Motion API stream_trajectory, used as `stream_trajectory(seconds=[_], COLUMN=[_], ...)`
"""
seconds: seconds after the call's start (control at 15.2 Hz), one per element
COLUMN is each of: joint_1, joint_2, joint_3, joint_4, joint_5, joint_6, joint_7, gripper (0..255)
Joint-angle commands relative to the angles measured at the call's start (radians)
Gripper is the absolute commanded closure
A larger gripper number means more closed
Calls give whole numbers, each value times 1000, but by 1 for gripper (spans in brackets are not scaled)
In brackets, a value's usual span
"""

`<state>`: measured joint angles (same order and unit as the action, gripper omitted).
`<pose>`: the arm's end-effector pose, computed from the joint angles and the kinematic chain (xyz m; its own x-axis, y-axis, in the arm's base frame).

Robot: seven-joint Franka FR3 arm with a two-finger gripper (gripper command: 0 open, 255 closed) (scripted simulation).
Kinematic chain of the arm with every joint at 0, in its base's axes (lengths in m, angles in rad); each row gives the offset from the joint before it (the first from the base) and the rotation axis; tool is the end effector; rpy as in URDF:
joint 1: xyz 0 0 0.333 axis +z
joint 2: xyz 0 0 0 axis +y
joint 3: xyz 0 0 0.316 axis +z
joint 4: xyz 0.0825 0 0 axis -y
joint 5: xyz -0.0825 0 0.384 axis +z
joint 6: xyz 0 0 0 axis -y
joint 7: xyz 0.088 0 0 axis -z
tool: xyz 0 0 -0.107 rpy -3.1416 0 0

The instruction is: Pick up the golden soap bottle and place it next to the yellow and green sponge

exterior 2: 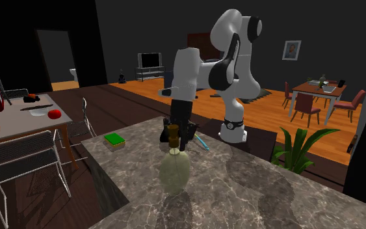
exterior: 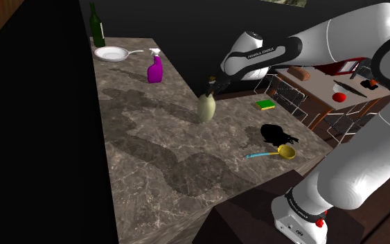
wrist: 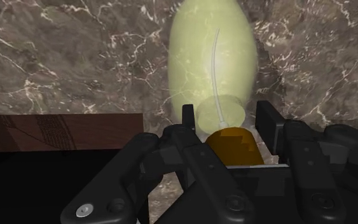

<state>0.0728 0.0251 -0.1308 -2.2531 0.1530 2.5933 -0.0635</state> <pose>0.5515 -0.0348 0.3855 0.9432 -0.1209 0.3095 -0.0965 -0.9910 -0.0932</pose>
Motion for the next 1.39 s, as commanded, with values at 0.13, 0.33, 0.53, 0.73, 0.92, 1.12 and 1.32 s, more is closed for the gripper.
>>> stream_trajectory(seconds=[0.13, 0.33, 0.53, 0.73, 0.92, 1.12, 1.32], joint_1=[0, -1, -1, -2, -3, -4, -4], joint_2=[-32, -53, -71, -88, -103, -116, -127], joint_3=[-1, -1, -1, -1, 0, 0, 0], joint_4=[20, 40, 61, 84, 109, 136, 165], joint_5=[-18, -29, -39, -47, -54, -60, -66], joint_6=[-51, -90, -129, -169, -208, -248, -287], joint_7=[17, 28, 37, 45, 52, 58, 64], gripper=[255, 255, 255, 255, 255, 255, 255])
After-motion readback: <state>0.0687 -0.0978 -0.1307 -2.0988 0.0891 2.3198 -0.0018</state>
